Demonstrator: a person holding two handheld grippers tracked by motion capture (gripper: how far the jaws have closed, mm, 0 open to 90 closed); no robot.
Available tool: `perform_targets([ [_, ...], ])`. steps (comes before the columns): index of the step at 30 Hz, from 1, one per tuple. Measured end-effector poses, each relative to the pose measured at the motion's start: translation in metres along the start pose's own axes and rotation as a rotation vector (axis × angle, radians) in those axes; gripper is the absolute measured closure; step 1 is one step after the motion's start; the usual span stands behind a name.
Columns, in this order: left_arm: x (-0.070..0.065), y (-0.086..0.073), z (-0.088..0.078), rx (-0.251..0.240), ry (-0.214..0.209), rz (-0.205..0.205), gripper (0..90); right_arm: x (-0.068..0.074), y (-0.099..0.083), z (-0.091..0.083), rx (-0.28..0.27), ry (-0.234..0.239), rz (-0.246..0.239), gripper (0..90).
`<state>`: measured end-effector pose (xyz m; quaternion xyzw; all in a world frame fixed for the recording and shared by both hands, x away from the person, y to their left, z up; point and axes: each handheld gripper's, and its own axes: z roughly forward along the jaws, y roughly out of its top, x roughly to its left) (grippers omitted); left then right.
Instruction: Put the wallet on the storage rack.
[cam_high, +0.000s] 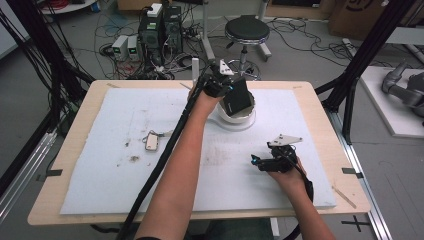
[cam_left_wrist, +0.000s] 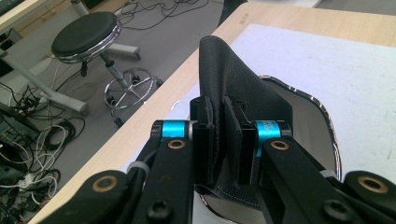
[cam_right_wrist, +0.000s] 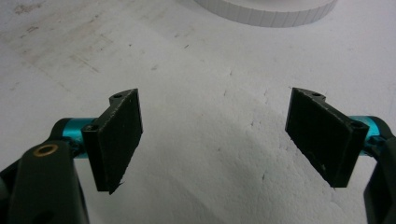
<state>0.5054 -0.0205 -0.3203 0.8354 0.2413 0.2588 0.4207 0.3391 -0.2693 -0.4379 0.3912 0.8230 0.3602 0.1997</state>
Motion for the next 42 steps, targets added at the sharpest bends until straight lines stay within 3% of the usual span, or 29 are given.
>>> perform_targets([
  [7, -0.003, -0.006, 0.005, 0.013, -0.016, -0.019, 80.8, 0.001, 0.0, 0.0, 0.004, -0.001, -0.001, 19.0],
  [9, -0.004, -0.008, 0.007, 0.027, -0.008, -0.033, 70.3, 0.001, 0.0, 0.0, 0.003, 0.0, -0.003, 19.0],
  [10, -0.004, -0.008, 0.006, 0.02, 0.016, -0.075, 61.3, 0.001, 0.0, 0.0, 0.003, 0.0, -0.001, 19.0],
  [13, -0.002, -0.007, 0.002, 0.005, -0.007, -0.099, 55.7, 0.001, 0.0, 0.0, 0.003, 0.001, -0.004, 19.0],
  [14, -0.002, -0.006, 0.0, 0.008, 0.0, -0.091, 48.9, 0.001, 0.0, 0.001, 0.004, 0.001, 0.002, 19.0],
  [15, -0.001, -0.005, -0.002, 0.006, 0.0, -0.095, 48.9, 0.001, 0.0, 0.001, 0.004, 0.001, 0.002, 19.0],
  [18, -0.003, -0.005, -0.015, 0.002, -0.008, -0.108, 40.1, 0.001, 0.0, 0.001, 0.002, 0.003, -0.002, 19.0],
  [21, -0.006, -0.008, -0.024, -0.01, -0.023, -0.11, 38.8, 0.001, 0.001, 0.001, -0.001, 0.003, -0.004, 19.0],
  [25, -0.012, -0.019, -0.041, -0.027, -0.067, -0.124, 33.7, 0.001, 0.001, 0.0, -0.003, 0.002, -0.003, 19.0],
  [26, -0.014, -0.025, -0.049, -0.037, -0.094, -0.128, 32.6, 0.002, 0.001, -0.001, -0.004, 0.005, -0.001, 19.0],
  [39, -0.015, -0.061, -0.101, -0.075, -0.211, -0.158, 29.6, 0.002, 0.001, -0.003, -0.006, -0.007, 0.003, 19.0],
  [42, -0.012, -0.072, -0.112, -0.067, -0.207, -0.169, 29.0, 0.002, 0.001, -0.002, -0.004, -0.005, -0.003, 19.0],
])
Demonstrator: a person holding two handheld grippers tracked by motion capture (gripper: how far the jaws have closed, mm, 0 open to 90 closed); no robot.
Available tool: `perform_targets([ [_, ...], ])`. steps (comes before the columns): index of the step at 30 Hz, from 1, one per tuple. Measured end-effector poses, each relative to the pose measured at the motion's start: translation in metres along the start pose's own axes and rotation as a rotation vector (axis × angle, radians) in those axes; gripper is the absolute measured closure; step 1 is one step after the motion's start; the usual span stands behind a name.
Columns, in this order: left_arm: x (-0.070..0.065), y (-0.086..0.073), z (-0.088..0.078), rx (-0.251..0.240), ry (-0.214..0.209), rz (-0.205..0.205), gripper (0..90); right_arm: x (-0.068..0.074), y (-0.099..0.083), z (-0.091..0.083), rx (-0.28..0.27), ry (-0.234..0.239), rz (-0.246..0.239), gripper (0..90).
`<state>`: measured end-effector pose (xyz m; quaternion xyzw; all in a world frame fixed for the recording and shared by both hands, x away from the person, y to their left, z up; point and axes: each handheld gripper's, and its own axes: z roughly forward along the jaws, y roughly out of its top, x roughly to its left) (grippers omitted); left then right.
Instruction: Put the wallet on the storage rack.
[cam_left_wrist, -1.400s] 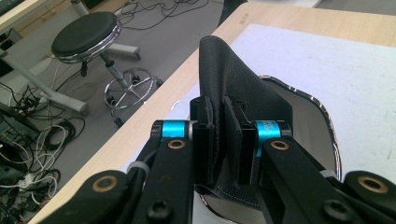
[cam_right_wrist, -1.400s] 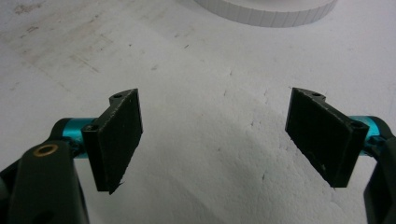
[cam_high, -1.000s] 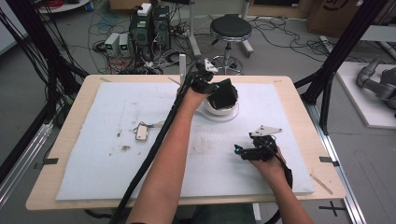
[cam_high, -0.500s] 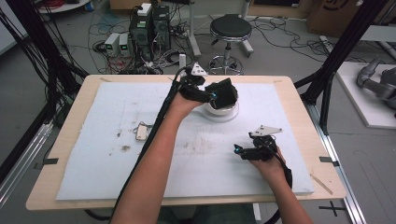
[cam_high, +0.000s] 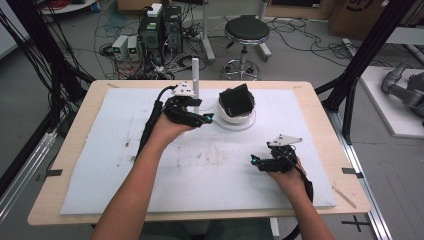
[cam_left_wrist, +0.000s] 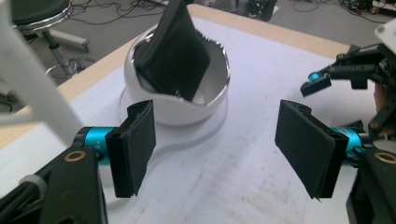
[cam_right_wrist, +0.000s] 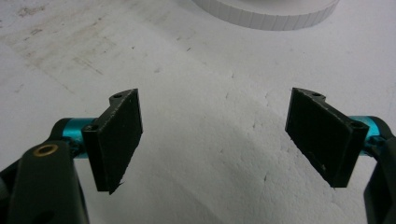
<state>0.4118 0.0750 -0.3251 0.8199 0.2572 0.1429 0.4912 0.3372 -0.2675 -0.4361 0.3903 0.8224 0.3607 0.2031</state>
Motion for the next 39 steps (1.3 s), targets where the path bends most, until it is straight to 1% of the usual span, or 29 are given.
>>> perform_targets([
  [5, 0.005, -0.016, -0.021, -0.011, 0.02, -0.015, 27.6, -0.001, 0.0, 0.0, 0.003, -0.001, 0.006, 19.0],
  [7, 0.005, -0.024, -0.029, -0.027, 0.023, -0.026, 26.6, -0.001, 0.0, 0.001, 0.003, -0.002, 0.007, 19.0],
  [10, 0.006, -0.035, -0.039, -0.036, 0.033, -0.038, 25.5, -0.001, 0.0, 0.001, 0.006, -0.002, 0.005, 19.0],
  [12, 0.006, -0.045, -0.048, -0.062, 0.039, -0.046, 25.4, -0.001, 0.0, 0.001, 0.005, -0.002, 0.004, 19.0],
  [13, 0.006, -0.045, -0.048, -0.062, 0.039, -0.046, 25.3, -0.001, 0.0, 0.001, 0.005, -0.002, 0.004, 19.0],
  [15, 0.007, -0.053, -0.057, -0.073, 0.049, -0.048, 25.1, -0.001, 0.0, 0.001, 0.005, -0.001, 0.006, 19.0],
  [17, 0.009, -0.062, -0.064, -0.083, 0.056, -0.058, 24.9, -0.001, 0.0, 0.001, 0.005, -0.003, 0.004, 19.0],
  [18, 0.011, -0.072, -0.07, -0.095, 0.064, -0.08, 24.7, -0.001, -0.001, 0.001, 0.008, -0.004, 0.006, 19.0],
  [19, 0.011, -0.072, -0.07, -0.095, 0.064, -0.08, 24.6, -0.001, -0.001, 0.001, 0.008, -0.004, 0.006, 19.0],
  [20, 0.012, -0.082, -0.073, -0.091, 0.068, -0.095, 24.2, -0.001, 0.0, 0.002, 0.013, -0.002, 0.002, 19.0],
  [21, 0.012, -0.082, -0.073, -0.091, 0.068, -0.095, 24.1, -0.001, 0.0, 0.002, 0.013, -0.002, 0.002, 19.0],
  [24, 0.014, -0.096, -0.078, -0.093, 0.082, -0.108, 24.1, -0.001, -0.001, 0.003, 0.015, -0.007, 0.003, 19.0],
  [25, 0.016, -0.099, -0.078, -0.088, 0.09, -0.119, 24.1, -0.001, -0.001, 0.003, 0.015, -0.007, 0.003, 19.0],
  [26, 0.018, -0.101, -0.08, -0.074, 0.103, -0.122, 24.1, -0.001, -0.001, 0.003, 0.015, -0.007, 0.003, 19.0],
  [27, 0.019, -0.104, -0.081, -0.072, 0.115, -0.123, 23.7, -0.001, -0.001, 0.003, 0.016, -0.007, 0.004, 19.0],
  [29, 0.021, -0.109, -0.084, -0.076, 0.111, -0.133, 23.1, -0.001, 0.0, 0.003, 0.015, -0.01, 0.0, 19.0],
  [30, 0.023, -0.112, -0.086, -0.07, 0.115, -0.136, 23.1, -0.001, 0.0, 0.003, 0.015, -0.009, 0.002, 19.0],
  [32, 0.026, -0.118, -0.09, -0.074, 0.119, -0.157, 22.9, -0.001, 0.0, 0.003, 0.015, -0.009, 0.003, 19.0],
  [33, 0.027, -0.12, -0.092, -0.07, 0.129, -0.163, 22.9, -0.001, 0.0, 0.003, 0.015, -0.009, 0.003, 19.0],
  [34, 0.028, -0.122, -0.093, -0.06, 0.143, -0.161, 22.6, -0.002, 0.0, 0.004, 0.016, -0.01, 0.002, 19.0],
  [36, 0.027, -0.124, -0.092, -0.028, 0.151, -0.138, 22.0, -0.002, 0.0, 0.006, 0.023, -0.008, 0.006, 19.0],
  [37, 0.027, -0.125, -0.092, -0.023, 0.153, -0.14, 22.0, -0.002, 0.0, 0.006, 0.023, -0.008, 0.006, 19.0],
  [39, 0.028, -0.126, -0.093, -0.033, 0.157, -0.146, 22.0, -0.002, 0.0, 0.006, 0.026, -0.006, 0.001, 19.0],
])
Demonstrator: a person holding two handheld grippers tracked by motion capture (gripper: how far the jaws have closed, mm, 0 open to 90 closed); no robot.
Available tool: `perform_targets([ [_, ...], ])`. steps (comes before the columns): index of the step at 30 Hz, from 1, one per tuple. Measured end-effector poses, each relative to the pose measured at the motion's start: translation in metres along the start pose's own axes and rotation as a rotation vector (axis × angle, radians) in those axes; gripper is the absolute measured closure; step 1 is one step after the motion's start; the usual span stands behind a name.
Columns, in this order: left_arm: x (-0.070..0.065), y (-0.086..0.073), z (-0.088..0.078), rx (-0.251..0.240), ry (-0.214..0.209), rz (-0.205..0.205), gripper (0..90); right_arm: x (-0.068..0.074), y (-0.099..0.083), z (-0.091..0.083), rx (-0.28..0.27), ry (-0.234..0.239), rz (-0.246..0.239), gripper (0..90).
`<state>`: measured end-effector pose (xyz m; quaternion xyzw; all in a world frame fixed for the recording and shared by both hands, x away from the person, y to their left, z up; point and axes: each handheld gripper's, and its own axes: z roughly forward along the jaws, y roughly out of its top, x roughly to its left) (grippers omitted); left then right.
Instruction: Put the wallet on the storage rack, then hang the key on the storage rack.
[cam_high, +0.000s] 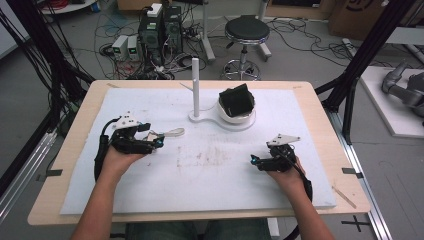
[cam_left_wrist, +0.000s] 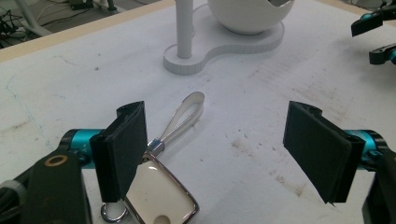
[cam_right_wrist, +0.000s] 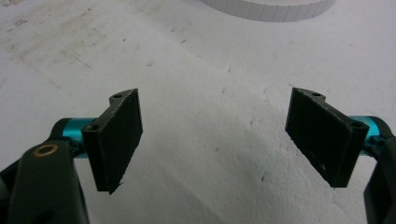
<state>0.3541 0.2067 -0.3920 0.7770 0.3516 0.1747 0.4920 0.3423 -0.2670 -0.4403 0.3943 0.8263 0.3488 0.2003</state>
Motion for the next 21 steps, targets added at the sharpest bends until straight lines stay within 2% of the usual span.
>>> perform_targets([
  [6, 0.0, 0.002, 0.001, -0.007, -0.002, 0.0, 22.0, 0.002, -0.001, -0.002, -0.002, 0.002, -0.006, 19.0],
  [18, 0.011, -0.003, 0.013, 0.042, 0.023, 0.005, 22.0, 0.003, 0.0, -0.004, -0.008, -0.001, -0.01, 19.0],
  [21, 0.015, -0.002, 0.019, 0.067, 0.03, 0.019, 22.0, 0.003, 0.0, -0.004, -0.009, -0.003, -0.005, 19.0],
])
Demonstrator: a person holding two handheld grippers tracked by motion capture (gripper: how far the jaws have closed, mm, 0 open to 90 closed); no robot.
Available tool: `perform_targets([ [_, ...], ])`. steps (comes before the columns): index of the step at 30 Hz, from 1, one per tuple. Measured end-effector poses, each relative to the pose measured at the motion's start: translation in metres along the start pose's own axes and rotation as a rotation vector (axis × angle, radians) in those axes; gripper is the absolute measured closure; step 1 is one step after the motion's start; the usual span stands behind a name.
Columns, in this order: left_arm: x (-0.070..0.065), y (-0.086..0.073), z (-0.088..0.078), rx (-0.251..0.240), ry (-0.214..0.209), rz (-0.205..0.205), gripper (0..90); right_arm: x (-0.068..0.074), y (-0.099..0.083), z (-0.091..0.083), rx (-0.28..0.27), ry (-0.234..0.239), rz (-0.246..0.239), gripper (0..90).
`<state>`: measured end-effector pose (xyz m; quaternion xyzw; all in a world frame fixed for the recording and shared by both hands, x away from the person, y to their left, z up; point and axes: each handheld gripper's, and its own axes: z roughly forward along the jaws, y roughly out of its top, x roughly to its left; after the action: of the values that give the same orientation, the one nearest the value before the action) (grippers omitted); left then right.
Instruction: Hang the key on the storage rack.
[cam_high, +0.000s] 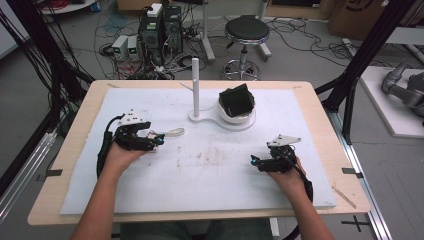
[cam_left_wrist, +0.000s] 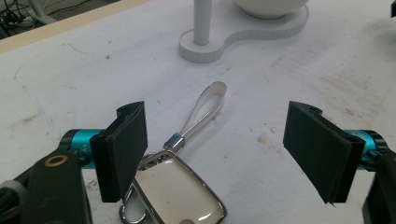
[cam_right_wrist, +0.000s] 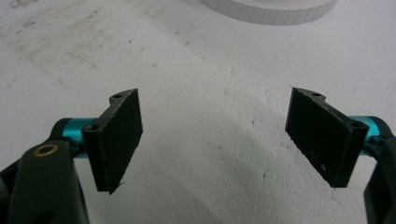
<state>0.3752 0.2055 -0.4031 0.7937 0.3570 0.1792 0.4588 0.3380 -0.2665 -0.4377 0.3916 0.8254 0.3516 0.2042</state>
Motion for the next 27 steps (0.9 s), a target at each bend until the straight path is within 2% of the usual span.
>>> perform_targets([
  [3, 0.003, 0.001, 0.007, 0.029, 0.0, 0.013, 22.0, 0.001, 0.0, -0.001, -0.001, 0.002, -0.001, 19.0],
  [4, 0.005, 0.002, 0.012, 0.053, 0.005, 0.026, 22.0, 0.001, -0.001, 0.0, 0.001, 0.004, -0.003, 19.0],
  [12, 0.014, 0.003, 0.033, 0.099, 0.009, 0.012, 22.0, 0.0, 0.0, 0.001, 0.006, 0.004, -0.002, 19.0],
  [16, 0.019, 0.002, 0.047, 0.148, 0.022, 0.017, 22.1, 0.0, 0.0, 0.002, 0.006, 0.006, 0.001, 19.0],
  [19, 0.021, 0.001, 0.052, 0.163, 0.029, 0.017, 22.4, -0.001, -0.001, 0.002, 0.008, 0.005, -0.003, 19.0],
  [21, 0.022, -0.002, 0.057, 0.191, 0.035, 0.014, 22.8, 0.0, -0.001, 0.002, 0.01, 0.005, 0.001, 19.0],
  [24, 0.024, -0.007, 0.064, 0.237, 0.05, 0.01, 25.9, -0.001, -0.001, 0.002, 0.01, 0.006, 0.001, 19.0],
  [27, 0.024, -0.009, 0.065, 0.245, 0.046, 0.016, 32.7, -0.001, -0.001, 0.002, 0.011, 0.006, 0.003, 19.0],
])
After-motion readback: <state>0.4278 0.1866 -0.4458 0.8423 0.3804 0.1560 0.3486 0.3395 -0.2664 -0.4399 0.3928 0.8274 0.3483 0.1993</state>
